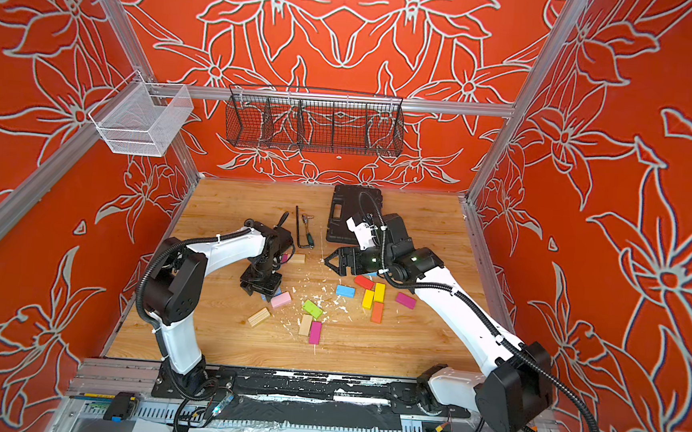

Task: Assemble the number 7 with building blocks
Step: Pick up the building block from the center of the board.

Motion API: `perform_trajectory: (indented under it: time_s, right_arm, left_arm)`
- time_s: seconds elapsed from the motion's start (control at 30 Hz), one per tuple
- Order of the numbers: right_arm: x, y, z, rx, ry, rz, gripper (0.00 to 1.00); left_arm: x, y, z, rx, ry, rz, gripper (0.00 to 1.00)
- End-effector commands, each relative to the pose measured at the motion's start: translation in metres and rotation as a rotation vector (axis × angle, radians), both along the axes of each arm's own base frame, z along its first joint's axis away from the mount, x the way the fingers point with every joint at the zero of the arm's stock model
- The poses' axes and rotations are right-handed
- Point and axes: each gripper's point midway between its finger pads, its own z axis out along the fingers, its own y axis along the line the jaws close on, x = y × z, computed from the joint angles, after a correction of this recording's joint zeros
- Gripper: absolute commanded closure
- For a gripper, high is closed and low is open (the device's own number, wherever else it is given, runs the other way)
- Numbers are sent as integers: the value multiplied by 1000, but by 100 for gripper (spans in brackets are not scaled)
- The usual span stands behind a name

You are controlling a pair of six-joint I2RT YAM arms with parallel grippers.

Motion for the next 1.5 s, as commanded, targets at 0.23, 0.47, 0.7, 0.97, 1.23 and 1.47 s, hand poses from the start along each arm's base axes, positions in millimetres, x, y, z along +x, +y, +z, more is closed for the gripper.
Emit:
perform_trajectory:
  time_s: [0.23,0.47,0.7,0.97,1.23,1.47]
  right_arm:
    - [8,4,-8,3,16,-9,5]
    - [12,5,-9,8,16,-17,5]
    - [11,6,-8,18,17,-18,6]
    - [8,5,-7,32,14,-24,6]
    - [5,10,-1,77,13,0,7]
    - [2,6,3,77,-7,-5,8]
  left_arm:
    - [12,-8,-15,-34,58,-49,44]
    - [8,-13,-17,-67,71,-45,51]
    - [8,-14,-19,-77,69,-50,48]
    - [18,-24,-14,-124,21,-51,39]
    - [29,-29,-16,-140,-17,-52,39]
    - [21,-31,-21,-132,6,-53,54]
